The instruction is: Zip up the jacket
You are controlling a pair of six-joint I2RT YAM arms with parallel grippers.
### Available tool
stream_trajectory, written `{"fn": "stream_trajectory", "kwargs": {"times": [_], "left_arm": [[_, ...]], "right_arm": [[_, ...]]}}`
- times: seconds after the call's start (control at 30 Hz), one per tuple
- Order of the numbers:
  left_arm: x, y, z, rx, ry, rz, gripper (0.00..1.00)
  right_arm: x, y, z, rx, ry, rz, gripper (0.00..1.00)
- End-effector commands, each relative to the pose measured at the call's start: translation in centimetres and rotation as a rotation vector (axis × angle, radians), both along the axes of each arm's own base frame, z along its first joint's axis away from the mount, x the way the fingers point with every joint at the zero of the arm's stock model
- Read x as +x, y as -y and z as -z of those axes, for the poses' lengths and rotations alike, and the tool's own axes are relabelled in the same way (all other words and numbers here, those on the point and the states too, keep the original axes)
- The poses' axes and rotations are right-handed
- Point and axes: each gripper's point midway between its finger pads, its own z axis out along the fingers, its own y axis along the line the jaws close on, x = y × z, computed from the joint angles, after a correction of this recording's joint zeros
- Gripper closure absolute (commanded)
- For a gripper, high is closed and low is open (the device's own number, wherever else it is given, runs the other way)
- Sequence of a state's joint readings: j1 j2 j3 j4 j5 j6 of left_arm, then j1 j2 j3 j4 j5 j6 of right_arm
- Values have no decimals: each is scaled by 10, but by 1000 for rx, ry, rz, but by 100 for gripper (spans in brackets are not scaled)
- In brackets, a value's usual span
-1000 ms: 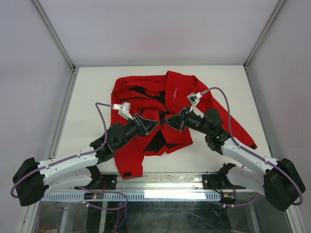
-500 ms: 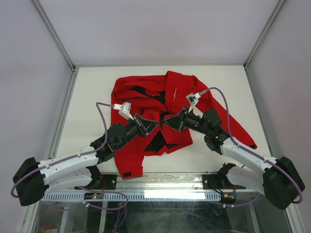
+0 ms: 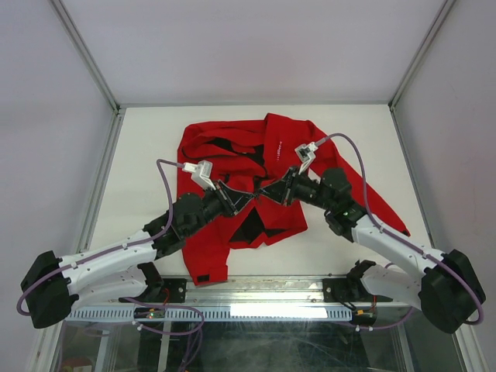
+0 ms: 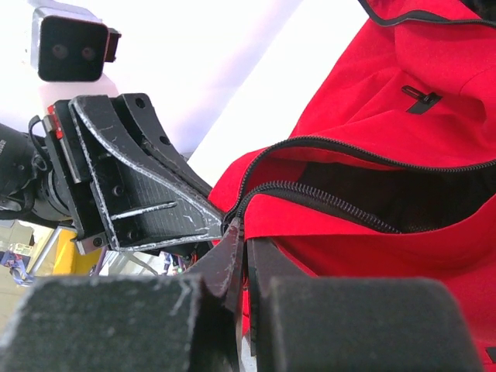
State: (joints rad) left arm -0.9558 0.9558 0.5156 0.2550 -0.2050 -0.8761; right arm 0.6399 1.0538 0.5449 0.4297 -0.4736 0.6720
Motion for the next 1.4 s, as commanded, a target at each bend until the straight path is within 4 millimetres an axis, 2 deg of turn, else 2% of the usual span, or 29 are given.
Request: {"fn": "stream_trajectory", "kwargs": {"times": [0.0, 0.13, 0.27, 0.43, 0.67, 0.97, 1.2, 1.37], "left_arm": [[-17, 8, 15, 92, -15, 108, 100], [-14, -7, 17, 63, -42, 33, 100], [-13, -20, -3, -57, -23, -25, 98], [-11, -17, -15, -123, -11, -26, 91], [-11, -15, -22, -200, -1, -19, 83], [-11, -7, -29, -234, 10, 6, 64], [-5, -4, -33, -242, 13, -11, 67], [-4, -3, -31, -234, 9, -13, 86]], "right_arm": [[31, 1, -50, 67, 79, 102, 100], [42, 2, -27, -18, -7, 150, 100], [30, -1, -22, 10, -2, 93, 100], [14, -6, -22, 44, 8, 33, 100], [7, -4, -26, 79, 22, 32, 100], [1, -8, -26, 89, 26, 15, 100], [-5, -14, -26, 91, 34, -9, 100], [-7, -16, -26, 89, 37, -15, 100]]}}
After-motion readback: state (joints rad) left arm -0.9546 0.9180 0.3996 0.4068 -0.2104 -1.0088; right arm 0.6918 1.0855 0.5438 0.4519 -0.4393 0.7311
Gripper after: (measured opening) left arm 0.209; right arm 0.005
